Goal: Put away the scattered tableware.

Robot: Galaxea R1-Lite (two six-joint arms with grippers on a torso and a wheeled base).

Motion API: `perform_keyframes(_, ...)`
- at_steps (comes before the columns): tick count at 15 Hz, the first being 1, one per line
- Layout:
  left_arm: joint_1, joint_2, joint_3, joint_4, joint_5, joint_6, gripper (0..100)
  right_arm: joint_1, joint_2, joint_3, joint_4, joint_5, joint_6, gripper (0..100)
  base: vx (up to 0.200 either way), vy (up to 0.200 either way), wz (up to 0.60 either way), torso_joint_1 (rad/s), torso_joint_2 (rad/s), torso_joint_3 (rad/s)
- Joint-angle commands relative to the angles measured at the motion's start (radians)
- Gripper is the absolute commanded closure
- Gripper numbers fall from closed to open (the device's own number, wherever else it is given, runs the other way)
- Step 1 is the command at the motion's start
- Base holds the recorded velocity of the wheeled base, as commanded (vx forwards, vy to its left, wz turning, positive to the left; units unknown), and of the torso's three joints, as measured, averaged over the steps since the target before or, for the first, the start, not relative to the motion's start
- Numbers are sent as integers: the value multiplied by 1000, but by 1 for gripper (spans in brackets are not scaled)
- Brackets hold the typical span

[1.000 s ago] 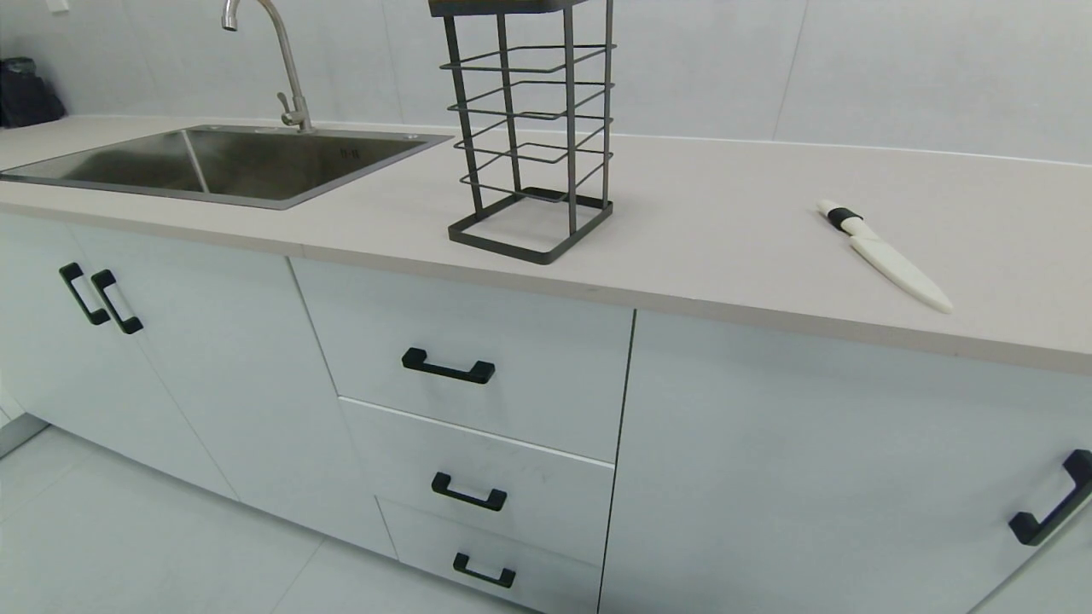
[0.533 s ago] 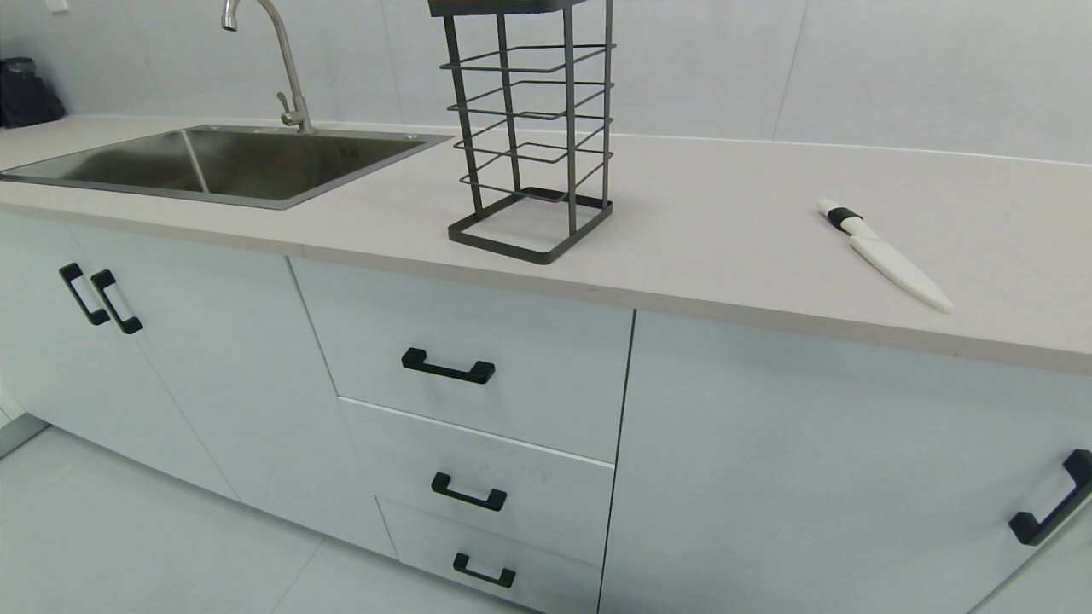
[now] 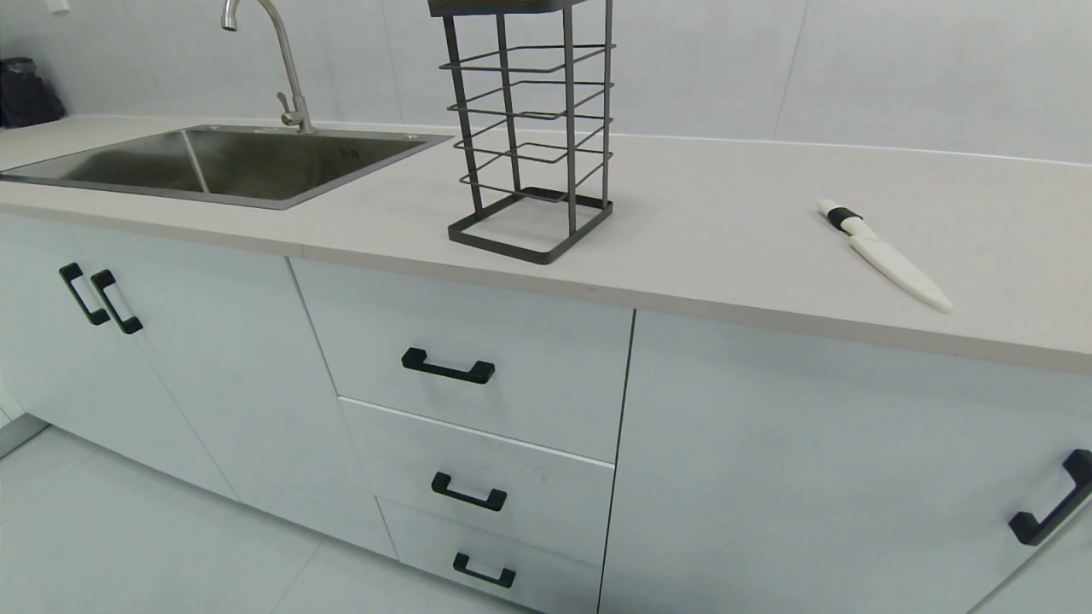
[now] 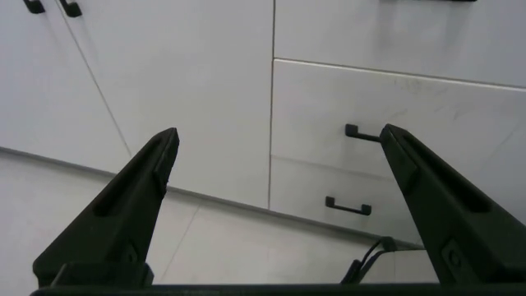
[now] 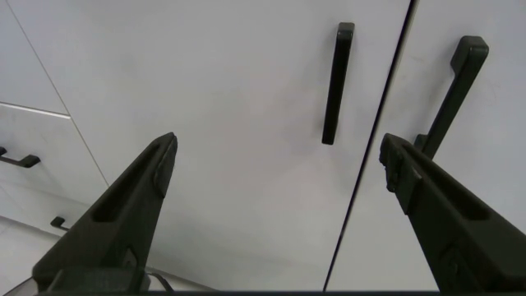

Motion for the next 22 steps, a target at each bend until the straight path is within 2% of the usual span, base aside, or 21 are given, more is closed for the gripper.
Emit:
perform_keyframes(1,-13,-31,0,0,0,1,0,0,1,0,0,0,0,0,0,0,0,0,0,0)
perform_keyframes(5,-13,-31,0,2,1,1,0,0,1,0,0,-1,2,0,0,0,-450,3,1,1)
perform_keyframes(8,-13,-31,0,2,6,1,0,0,1,0,1,-3,-1,0,0,0,0,0,0,0)
perform_keyframes(11,-13,-31,0,2,6,1,0,0,1,0,0,-3,-1,0,0,0,-600,1,1,2)
perform_keyframes(16,-13,-31,0,2,7,-2,0,0,1,0,1,-3,-1,0,0,0,0,0,0,0)
perform_keyframes(20,-13,-31,0,2,7,0,0,0,1,0,1,-3,-1,0,200,0,0,2,2,0)
perform_keyframes(22,-13,-31,0,2,7,-3,0,0,1,0,1,-3,-1,0,0,0,0,0,0,0)
